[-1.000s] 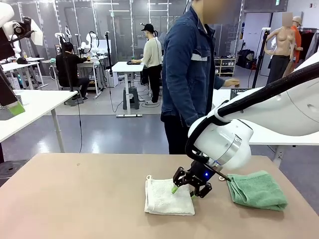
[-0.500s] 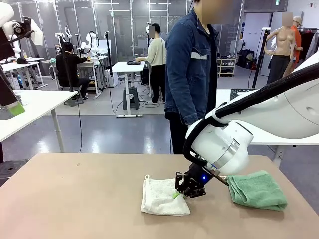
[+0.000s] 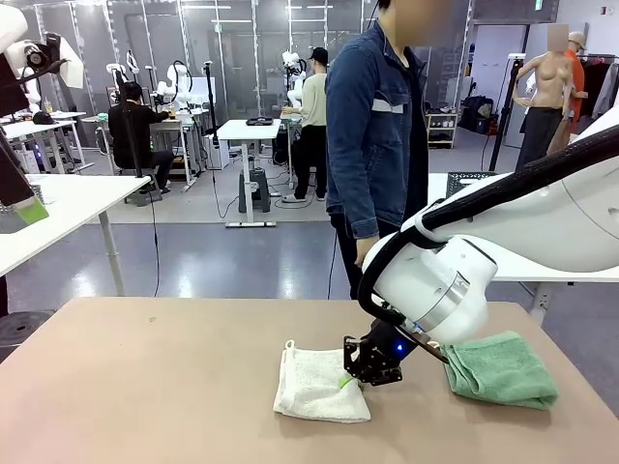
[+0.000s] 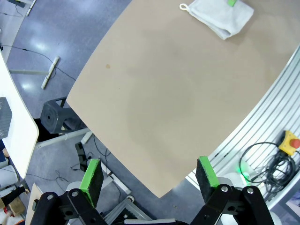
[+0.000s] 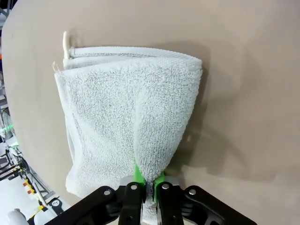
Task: Fold the towels and place them in the basket.
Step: Stack the folded Towel with hook on the right side of the table.
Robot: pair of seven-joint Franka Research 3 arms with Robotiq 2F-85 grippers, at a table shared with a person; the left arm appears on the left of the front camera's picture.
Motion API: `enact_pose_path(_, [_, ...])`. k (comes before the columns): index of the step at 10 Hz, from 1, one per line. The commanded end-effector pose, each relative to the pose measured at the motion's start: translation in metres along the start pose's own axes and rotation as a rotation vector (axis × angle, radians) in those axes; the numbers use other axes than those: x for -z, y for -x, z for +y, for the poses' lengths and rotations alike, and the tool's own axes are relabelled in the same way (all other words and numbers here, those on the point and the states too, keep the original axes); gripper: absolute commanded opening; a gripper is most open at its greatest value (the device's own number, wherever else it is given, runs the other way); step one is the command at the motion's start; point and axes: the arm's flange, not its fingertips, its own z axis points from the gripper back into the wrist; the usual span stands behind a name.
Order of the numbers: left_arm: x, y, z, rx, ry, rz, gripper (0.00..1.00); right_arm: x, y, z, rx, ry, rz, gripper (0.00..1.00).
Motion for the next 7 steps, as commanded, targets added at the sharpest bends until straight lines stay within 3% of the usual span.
enact_pose_path(1, [-0.0006,0.0001,0.0004,-0.008,-0.026,0.004,1.00,0.0024,-0.0025,0.0005,0.001,-0.003,0.004,0.00])
enact_pose_path(6, [-0.0006,0.0001,0.0004,-0.008,-0.026,0.004,1.00,0.0024,-0.0025,0.0005,0.001,-0.003,0.004,0.00])
enact_pose_path(7, [-0.0006,0.0001,0.0004,-0.008,-0.026,0.004,1.00,0.0001,0.0001,-0.0003,0.000,0.000,0.002,0.09])
